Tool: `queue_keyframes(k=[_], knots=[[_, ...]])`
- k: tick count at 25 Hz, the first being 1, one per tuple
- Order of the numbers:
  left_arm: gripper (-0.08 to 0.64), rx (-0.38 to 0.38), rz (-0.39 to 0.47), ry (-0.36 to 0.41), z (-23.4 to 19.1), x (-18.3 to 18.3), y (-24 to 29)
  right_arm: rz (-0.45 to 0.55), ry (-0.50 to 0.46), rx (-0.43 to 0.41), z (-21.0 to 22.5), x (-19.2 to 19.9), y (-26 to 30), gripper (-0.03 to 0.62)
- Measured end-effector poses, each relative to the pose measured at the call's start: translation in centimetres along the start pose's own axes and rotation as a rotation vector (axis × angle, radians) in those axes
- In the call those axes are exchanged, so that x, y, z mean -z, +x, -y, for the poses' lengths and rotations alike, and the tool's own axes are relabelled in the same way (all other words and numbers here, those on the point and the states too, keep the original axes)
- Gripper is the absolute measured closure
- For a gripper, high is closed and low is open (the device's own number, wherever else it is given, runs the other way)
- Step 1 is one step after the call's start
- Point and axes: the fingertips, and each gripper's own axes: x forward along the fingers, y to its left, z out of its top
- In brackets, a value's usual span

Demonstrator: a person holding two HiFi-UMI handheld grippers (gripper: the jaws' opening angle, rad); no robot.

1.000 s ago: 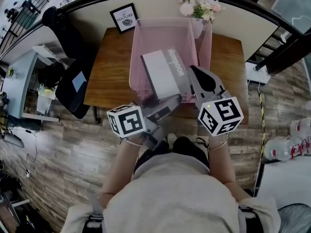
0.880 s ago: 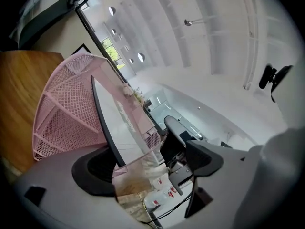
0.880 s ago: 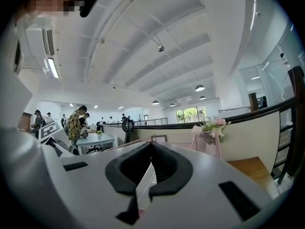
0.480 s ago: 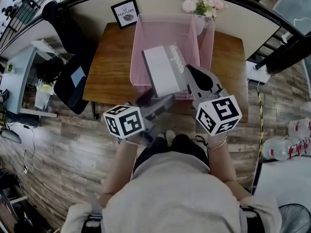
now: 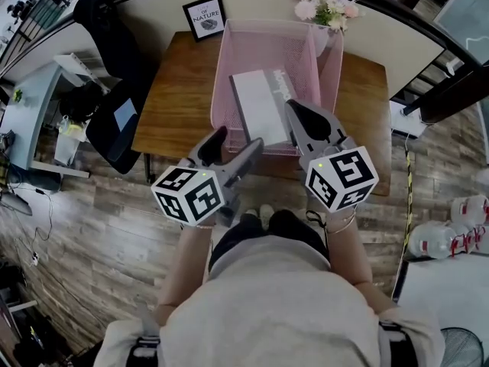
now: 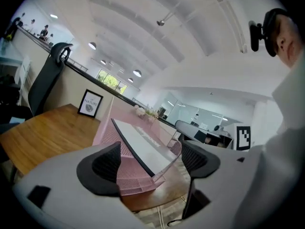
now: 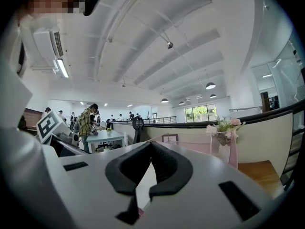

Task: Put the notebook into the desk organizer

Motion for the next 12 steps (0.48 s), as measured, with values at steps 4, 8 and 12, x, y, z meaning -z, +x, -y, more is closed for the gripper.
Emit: queue_keyframes(k=[4,8,12], knots=[[0.216,0.006,0.046,0.133,0.5,-2.6,0.0,0.010,0.000,-0.021,-0.6,-0.5,0.2,0.588],[0.303,0.031,0.076,0.261,1.7,-4.9,0.2,0.028,-0.009,-0.055,-1.3,-1.2,0.4,0.588],[0.368,0.031,0.116,0.334,2.7,-6.4,0.6,0.036,-0.035,-0.095,-2.3,-1.8,0.5,0.586]])
